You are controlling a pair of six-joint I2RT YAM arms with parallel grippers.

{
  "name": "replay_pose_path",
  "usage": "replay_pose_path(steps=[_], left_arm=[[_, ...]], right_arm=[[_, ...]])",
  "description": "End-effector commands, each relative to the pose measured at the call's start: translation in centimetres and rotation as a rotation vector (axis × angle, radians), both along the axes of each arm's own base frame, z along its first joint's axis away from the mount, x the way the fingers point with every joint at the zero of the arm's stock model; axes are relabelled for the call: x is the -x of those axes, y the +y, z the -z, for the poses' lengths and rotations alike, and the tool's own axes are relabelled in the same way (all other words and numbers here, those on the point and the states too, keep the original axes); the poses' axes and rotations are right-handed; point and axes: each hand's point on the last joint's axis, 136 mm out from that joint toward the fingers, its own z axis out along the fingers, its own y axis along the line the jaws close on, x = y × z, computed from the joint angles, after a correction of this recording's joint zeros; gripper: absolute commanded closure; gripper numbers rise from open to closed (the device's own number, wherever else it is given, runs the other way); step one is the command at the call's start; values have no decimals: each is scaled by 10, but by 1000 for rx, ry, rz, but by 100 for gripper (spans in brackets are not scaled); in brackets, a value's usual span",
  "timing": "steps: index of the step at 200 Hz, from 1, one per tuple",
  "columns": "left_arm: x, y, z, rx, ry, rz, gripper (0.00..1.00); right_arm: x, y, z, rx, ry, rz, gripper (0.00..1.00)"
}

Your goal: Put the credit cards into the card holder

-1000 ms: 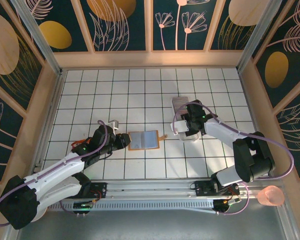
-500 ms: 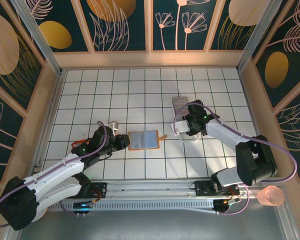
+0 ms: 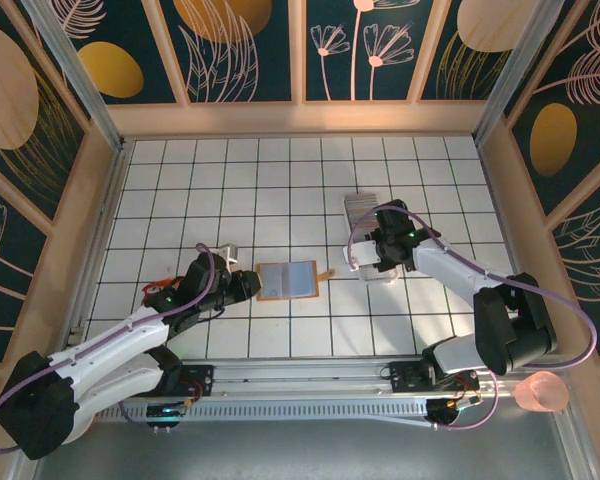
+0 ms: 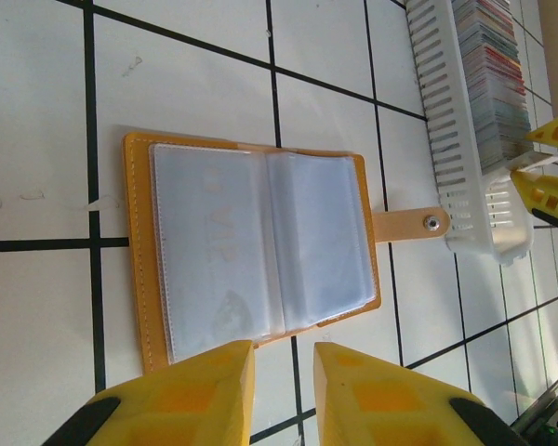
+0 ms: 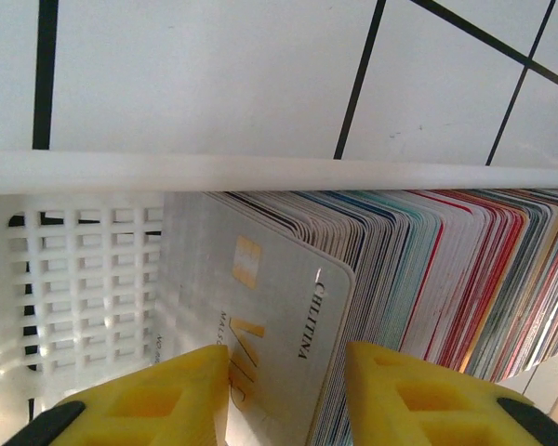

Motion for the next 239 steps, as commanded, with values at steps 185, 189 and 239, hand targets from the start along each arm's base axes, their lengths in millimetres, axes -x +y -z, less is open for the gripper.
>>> replay_pose_path(steps=[185, 189, 239], left_arm=[[2, -6, 4, 24, 15, 18, 80], [2, -6, 4, 24, 15, 19, 80], [3, -8, 7, 23, 17, 29, 81]], right_arm=[[-17, 4, -22, -13, -107, 5, 64], [-17, 4, -22, -12, -103, 6, 64], [-17, 2, -19, -1, -94, 14, 63]])
